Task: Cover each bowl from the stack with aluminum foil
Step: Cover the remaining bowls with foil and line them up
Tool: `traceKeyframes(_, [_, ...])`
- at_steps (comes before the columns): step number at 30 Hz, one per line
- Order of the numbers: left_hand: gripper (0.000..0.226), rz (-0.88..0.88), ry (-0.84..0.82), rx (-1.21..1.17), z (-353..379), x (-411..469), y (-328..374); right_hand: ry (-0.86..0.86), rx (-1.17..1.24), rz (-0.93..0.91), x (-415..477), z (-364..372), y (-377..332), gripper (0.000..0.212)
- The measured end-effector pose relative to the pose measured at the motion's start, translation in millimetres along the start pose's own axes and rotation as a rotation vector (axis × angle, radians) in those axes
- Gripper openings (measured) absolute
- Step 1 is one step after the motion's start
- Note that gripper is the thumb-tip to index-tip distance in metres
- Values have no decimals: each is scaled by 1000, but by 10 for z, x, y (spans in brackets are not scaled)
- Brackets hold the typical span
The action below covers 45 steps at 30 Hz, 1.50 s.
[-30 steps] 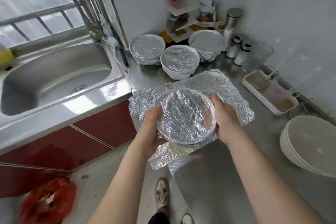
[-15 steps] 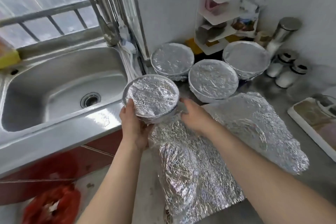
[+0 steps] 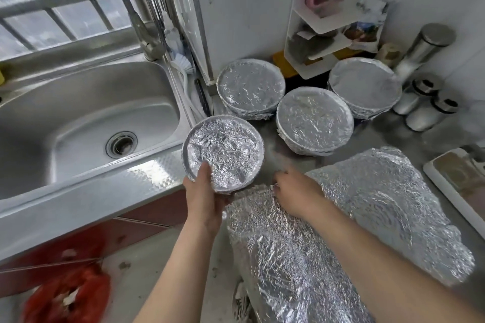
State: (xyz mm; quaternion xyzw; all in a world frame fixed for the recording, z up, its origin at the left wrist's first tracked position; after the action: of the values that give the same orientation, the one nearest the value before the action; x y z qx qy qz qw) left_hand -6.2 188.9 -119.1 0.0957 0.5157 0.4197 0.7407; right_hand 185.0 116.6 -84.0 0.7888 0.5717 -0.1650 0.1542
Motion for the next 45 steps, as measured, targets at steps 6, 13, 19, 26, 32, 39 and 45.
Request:
traceKeyframes(6, [77, -26, -24, 260, 125, -135, -83, 11, -99, -7, -102, -51, 38, 23])
traceKeyframes(13, [115, -103, -19, 399, 163, -41, -177, 80, -148, -43, -187, -139, 40, 26])
traceKeyframes(19, [78, -38, -3, 359, 146, -227, -43, 202, 18, -12, -289, -210, 105, 38])
traceKeyframes(26, [35, 379, 150, 599, -148, -713, 84, 188, 234, 89, -771, -37, 526, 49])
traceKeyframes(32, [62, 255, -4, 882, -99, -861, -405, -108, 103, 106, -1406, 455, 809, 84])
traceKeyframes(39, [30, 327, 22, 922, -85, -1219, -567, -195, 309, 349, -2097, 992, 1272, 86])
traceKeyframes(45, [43, 498, -15, 1229, 16, -1620, -584, -192, 350, 277, -2425, 1184, 1072, 95])
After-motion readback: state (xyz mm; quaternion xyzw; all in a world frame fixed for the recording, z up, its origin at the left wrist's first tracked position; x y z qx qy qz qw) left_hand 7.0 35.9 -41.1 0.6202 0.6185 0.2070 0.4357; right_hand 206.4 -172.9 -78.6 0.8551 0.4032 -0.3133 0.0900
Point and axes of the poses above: each hand's wrist, its own x-axis towards the middle knuckle, its own z-axis out of the palm, y = z × x, the point moved 10 cm from there along x, towards the middle knuckle, and after that the axes turned 15 degrees about -x, right-handed, at the moved point
